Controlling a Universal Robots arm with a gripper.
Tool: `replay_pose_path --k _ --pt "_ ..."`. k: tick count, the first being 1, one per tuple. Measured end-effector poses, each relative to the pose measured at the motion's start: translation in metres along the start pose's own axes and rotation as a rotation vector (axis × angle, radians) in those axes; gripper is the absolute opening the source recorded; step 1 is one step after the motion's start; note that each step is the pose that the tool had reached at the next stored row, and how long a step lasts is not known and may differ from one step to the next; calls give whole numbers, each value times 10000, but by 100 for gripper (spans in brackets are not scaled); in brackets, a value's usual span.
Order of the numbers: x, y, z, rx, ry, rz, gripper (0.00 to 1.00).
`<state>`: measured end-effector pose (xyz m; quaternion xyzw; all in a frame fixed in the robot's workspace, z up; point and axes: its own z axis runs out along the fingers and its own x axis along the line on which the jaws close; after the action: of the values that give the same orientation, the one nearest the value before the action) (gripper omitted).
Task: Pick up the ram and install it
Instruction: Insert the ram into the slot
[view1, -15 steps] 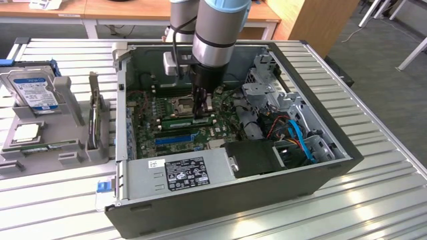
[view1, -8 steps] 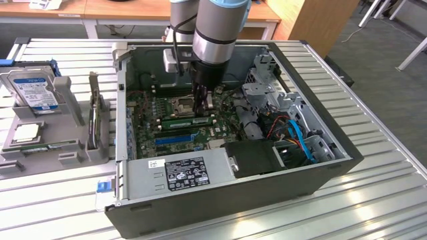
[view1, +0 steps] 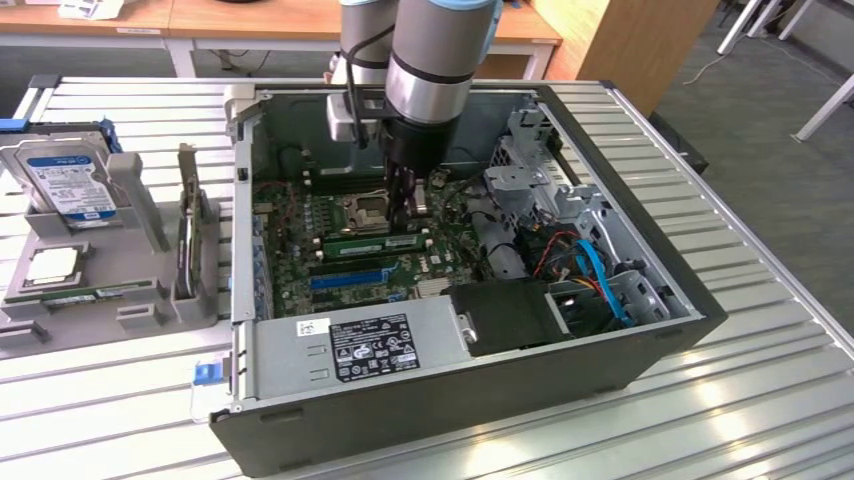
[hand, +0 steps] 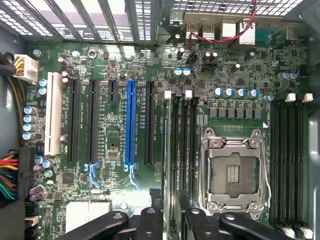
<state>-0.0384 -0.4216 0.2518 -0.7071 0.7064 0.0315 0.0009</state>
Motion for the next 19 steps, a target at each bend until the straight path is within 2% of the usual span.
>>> replay_pose_path --k 19 --pt "-3 -18 -76 0 -1 0 25"
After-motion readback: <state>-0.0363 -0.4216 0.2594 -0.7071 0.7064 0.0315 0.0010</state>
